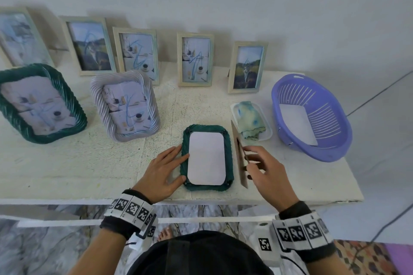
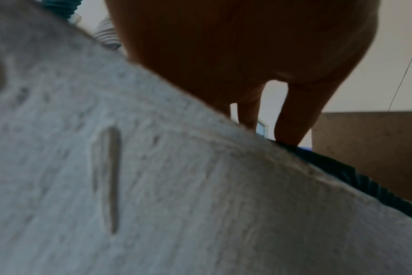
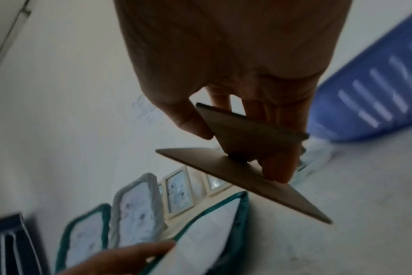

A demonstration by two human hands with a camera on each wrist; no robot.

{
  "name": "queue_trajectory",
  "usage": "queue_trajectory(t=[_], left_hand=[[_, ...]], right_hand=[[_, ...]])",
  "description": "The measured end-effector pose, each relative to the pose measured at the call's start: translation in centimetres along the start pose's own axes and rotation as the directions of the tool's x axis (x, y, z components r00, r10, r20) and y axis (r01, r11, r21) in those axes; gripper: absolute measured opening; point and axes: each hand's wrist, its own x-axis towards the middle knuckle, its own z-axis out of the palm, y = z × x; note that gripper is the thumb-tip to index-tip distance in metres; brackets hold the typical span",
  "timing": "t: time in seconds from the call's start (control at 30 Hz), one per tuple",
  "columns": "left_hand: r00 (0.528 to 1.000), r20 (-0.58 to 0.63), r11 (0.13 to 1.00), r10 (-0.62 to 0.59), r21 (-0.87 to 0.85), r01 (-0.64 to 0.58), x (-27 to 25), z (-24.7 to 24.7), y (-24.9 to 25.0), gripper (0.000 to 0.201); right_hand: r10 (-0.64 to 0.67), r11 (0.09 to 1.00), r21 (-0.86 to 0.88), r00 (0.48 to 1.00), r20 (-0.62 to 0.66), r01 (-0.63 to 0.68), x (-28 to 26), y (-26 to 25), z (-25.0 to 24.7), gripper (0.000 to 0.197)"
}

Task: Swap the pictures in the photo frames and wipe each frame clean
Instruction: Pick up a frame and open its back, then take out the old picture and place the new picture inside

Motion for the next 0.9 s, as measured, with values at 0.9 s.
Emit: queue_trajectory(t=[0.9], left_hand=[[1.000,-0.003,0.999,-0.025,-0.029,0.025,0.0,0.1,0.1,0.063]], right_hand=[[-0.250,0.555,-0.678,0.874,0.417,0.482,1.8,0.9,6.9,0.038]])
